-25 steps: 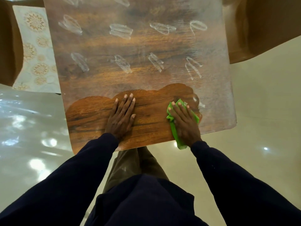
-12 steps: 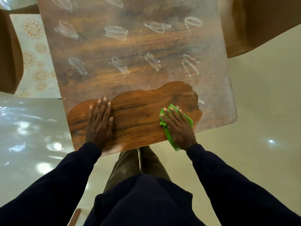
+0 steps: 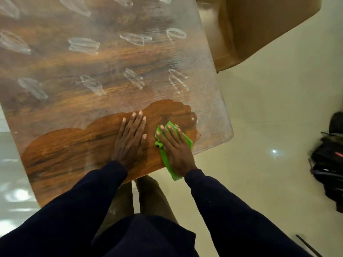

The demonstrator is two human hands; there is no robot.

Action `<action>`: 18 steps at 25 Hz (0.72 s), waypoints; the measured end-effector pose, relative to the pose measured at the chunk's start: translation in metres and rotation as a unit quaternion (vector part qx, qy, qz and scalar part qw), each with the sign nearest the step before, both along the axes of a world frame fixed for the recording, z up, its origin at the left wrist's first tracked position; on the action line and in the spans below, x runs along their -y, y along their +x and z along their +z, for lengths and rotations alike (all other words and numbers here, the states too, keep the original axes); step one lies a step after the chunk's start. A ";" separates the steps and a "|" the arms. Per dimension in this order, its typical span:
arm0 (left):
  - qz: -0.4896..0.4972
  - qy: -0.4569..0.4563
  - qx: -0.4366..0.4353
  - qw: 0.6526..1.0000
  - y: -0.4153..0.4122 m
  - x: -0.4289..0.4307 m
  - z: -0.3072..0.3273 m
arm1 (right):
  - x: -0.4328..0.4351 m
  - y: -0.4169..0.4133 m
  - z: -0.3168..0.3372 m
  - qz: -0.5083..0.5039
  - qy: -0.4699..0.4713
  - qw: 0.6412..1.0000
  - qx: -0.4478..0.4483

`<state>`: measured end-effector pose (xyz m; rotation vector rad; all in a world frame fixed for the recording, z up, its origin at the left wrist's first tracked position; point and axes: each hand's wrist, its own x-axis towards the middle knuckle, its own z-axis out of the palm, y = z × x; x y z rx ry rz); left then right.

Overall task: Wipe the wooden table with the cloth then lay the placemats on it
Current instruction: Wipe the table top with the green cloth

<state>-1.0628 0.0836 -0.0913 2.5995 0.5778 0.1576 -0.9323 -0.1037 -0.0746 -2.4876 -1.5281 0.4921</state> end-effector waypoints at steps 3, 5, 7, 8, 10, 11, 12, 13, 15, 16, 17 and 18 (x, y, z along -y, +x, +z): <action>0.016 -0.012 -0.004 1.000 0.014 0.008 -0.003 | 0.029 0.040 -0.004 -0.106 0.033 0.994 0.020; 0.012 -0.006 0.001 1.000 0.012 0.016 -0.007 | 0.016 0.067 -0.009 -0.199 0.044 0.978 0.037; 0.012 -0.003 0.000 1.000 0.015 0.021 -0.010 | -0.017 0.079 -0.008 -0.242 0.031 0.969 0.045; 0.017 -0.004 -0.002 1.000 0.015 0.023 -0.011 | -0.026 0.074 -0.007 -0.231 0.022 0.972 0.031; 0.032 0.005 -0.005 0.999 0.019 0.032 -0.011 | -0.018 0.058 -0.010 -0.124 0.017 0.992 0.011; 0.046 0.010 -0.007 0.999 0.023 0.035 -0.011 | -0.004 0.053 -0.009 -0.047 0.017 0.999 0.005; 0.061 0.016 -0.010 0.998 0.028 0.036 -0.011 | 0.014 0.054 -0.008 0.024 0.018 1.000 0.004; 0.071 0.020 -0.016 0.997 0.030 0.039 -0.011 | 0.034 0.061 -0.005 0.073 0.018 0.997 0.008; 0.078 0.029 -0.033 0.996 0.031 0.046 -0.014 | 0.057 0.084 0.000 0.062 0.023 0.998 0.024; 0.078 0.034 -0.040 0.996 0.032 0.046 -0.015 | 0.056 0.097 -0.001 0.018 0.027 0.999 0.026; 0.079 0.039 -0.043 0.995 0.033 0.046 -0.016 | 0.045 0.109 -0.002 -0.033 0.032 0.999 0.027; 0.079 0.044 -0.040 0.995 0.032 0.045 -0.016 | 0.029 0.117 -0.004 -0.077 0.035 0.996 0.026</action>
